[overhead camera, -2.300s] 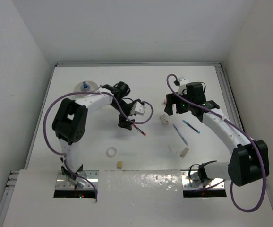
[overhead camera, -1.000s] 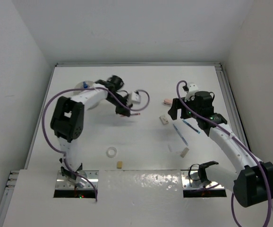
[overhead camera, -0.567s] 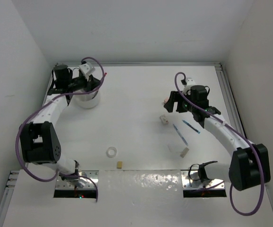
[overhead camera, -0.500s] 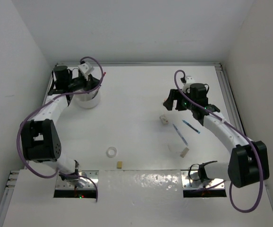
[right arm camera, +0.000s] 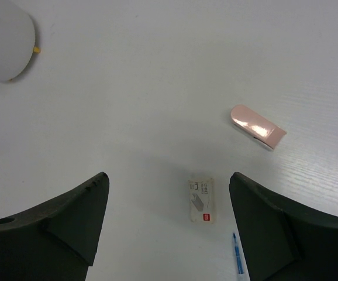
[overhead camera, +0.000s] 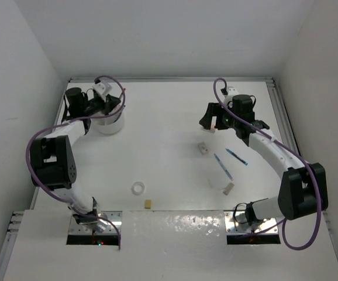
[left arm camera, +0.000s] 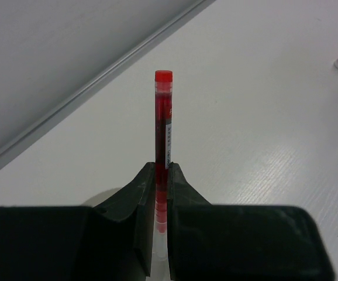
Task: Sort the stationery into containers
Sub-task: Place the pen in the storage box.
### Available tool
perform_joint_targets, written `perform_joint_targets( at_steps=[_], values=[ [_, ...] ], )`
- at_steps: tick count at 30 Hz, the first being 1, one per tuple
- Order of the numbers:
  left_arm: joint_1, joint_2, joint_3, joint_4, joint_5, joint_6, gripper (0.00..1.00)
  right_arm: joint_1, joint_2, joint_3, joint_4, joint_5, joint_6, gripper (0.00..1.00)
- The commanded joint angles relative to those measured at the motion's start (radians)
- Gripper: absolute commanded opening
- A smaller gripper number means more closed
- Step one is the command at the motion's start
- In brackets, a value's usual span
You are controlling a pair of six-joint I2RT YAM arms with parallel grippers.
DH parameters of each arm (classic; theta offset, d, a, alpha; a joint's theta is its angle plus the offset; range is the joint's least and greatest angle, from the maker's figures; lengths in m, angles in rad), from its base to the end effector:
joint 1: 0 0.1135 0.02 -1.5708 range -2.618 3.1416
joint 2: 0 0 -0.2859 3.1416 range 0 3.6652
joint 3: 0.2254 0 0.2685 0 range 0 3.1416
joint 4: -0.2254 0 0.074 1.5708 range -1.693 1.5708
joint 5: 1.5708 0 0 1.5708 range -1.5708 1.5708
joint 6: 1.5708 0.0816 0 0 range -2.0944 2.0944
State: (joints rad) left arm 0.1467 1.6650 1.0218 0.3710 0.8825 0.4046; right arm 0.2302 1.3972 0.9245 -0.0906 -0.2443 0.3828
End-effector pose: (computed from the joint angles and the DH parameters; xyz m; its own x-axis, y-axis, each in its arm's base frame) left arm 0.4183 -0.0019 0.2554 0.0087 0.2540 -0.9672 0.6958 0.6931 0.1883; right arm 0.3464 0.1015 0.2476 -0.6393 0.2224 -0.7361 -0.1959 0.8786 0.4356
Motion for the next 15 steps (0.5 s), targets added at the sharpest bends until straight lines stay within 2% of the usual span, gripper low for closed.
perform_joint_targets(
  at_steps=[1,9,13,15],
  values=[
    [0.008,0.016,-0.043,0.063,0.019,0.043,0.00,-0.005,0.006,0.045,-0.003,-0.012,0.007,0.82],
    [0.013,0.022,-0.101,0.118,-0.111,0.011,0.00,-0.005,0.029,0.074,-0.028,-0.009,-0.012,0.82],
    [0.013,0.021,-0.100,0.106,-0.122,0.014,0.00,-0.005,0.036,0.083,-0.029,-0.013,-0.015,0.82],
    [0.013,0.015,-0.098,0.097,-0.100,0.020,0.17,-0.005,0.036,0.082,-0.032,-0.018,-0.015,0.82]
  ],
)
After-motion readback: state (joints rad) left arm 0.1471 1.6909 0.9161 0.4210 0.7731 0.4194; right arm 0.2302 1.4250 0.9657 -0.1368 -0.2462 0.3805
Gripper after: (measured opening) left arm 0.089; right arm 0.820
